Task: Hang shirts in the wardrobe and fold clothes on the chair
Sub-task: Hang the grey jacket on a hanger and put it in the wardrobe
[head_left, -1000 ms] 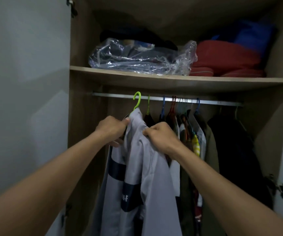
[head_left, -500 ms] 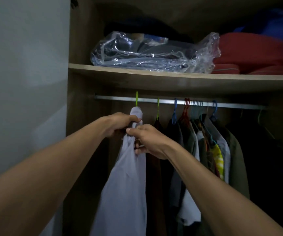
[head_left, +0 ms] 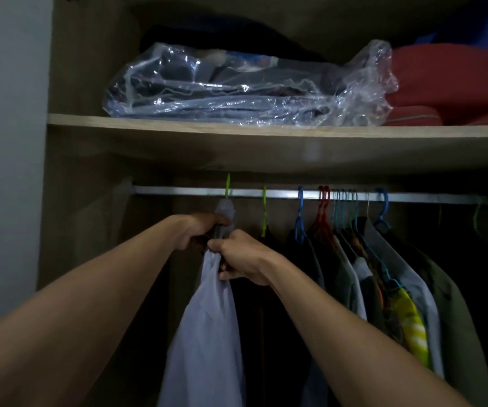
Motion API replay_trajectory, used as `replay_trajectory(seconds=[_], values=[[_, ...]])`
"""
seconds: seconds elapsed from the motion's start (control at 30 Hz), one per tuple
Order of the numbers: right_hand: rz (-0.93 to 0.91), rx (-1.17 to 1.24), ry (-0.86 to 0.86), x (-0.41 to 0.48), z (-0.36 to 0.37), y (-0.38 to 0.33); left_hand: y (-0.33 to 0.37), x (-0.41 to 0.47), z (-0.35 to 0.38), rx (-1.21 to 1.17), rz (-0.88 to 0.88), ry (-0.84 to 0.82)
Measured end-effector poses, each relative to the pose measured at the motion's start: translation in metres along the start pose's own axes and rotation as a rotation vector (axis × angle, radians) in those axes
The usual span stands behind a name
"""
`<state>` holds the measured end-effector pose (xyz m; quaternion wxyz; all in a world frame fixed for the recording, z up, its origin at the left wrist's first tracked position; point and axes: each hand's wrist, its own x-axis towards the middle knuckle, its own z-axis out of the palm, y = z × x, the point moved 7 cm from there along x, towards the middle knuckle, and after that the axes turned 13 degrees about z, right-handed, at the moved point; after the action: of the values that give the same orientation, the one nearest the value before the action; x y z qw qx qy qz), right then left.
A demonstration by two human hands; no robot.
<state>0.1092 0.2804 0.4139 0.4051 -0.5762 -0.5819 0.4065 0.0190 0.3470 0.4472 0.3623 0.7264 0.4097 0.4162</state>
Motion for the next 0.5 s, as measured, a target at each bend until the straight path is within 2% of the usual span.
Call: replay_trajectory(seconds=[0.27, 0.4, 0.5], values=[[0.098, -0.233, 0.047, 0.024, 0.002, 0.014, -0.03, 0.029, 0.011, -0.035, 0.008, -0.009], [0.088, -0.429, 0.179, 0.029, -0.001, 0.008, -0.029, 0.03, 0.015, 0.013, 0.029, -0.008], [0.045, -0.627, 0.287, 0.018, -0.003, 0.001, -0.024, 0.028, 0.011, 0.152, 0.059, 0.023]])
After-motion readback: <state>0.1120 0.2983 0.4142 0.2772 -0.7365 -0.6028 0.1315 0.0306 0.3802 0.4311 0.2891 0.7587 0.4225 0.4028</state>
